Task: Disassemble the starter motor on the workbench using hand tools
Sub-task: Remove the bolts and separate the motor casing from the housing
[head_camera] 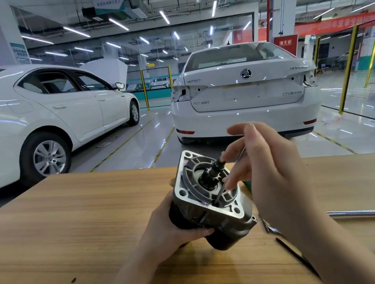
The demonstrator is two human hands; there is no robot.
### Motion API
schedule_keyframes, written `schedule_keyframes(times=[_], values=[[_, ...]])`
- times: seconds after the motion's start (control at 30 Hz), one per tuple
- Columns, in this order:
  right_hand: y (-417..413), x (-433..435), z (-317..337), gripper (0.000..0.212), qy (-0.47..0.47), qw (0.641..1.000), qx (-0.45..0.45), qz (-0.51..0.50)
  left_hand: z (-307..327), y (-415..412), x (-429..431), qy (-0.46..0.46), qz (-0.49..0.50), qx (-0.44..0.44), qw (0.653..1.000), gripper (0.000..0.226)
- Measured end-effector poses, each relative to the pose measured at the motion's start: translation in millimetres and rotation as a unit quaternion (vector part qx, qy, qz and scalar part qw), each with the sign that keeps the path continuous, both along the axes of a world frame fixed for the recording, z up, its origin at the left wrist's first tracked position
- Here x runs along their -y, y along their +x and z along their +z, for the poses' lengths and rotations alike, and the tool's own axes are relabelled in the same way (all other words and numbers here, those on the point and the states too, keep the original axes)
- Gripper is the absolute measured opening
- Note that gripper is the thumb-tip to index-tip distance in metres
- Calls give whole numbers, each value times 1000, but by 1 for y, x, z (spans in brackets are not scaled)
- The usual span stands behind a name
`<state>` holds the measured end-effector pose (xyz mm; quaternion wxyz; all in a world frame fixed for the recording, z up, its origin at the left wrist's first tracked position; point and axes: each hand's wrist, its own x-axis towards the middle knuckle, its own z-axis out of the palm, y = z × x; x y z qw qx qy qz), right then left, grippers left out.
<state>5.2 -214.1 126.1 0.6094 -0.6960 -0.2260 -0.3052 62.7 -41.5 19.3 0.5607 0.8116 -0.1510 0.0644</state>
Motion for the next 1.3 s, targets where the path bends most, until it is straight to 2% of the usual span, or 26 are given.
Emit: schedule_keyframes(times=[0.07,0.17,0.37,0.5,0.6,0.73,0.9,1.0,1.1,1.17,1.23,1.3], values=[[-1,0,0,23,-19,999,8,28,0,0,0,-1,4,0,1000,69],[0,2,0,28,7,993,-10,119,0,0,1,-2,3,3,1000,69],[0,0,0,29,171,945,-45,277,-1,1,1,-7,7,0,1000,73],[0,-2,2,20,275,908,-91,303,-2,0,0,-2,3,-5,1000,73],[-2,-4,3,25,282,910,-106,286,-2,0,0,-2,1,-9,1000,74],[-3,-8,1,29,228,944,-89,222,-2,1,0,-2,-1,-12,1000,75],[-3,-5,2,29,131,968,-72,201,-3,2,0,-4,1,-9,1000,77],[-1,-1,1,19,75,975,-69,196,-2,1,0,-7,1,-16,1000,76],[3,6,-1,14,-44,994,-32,90,-1,-1,1,-9,2,-19,1000,75],[5,13,1,8,-164,986,19,-31,0,-1,1,-12,-1,-17,1000,75],[7,24,4,34,-258,957,34,-129,0,-2,1,-12,-4,-17,1000,75],[5,31,9,42,-294,941,11,-169,0,-1,1,-13,-7,-12,1000,73]])
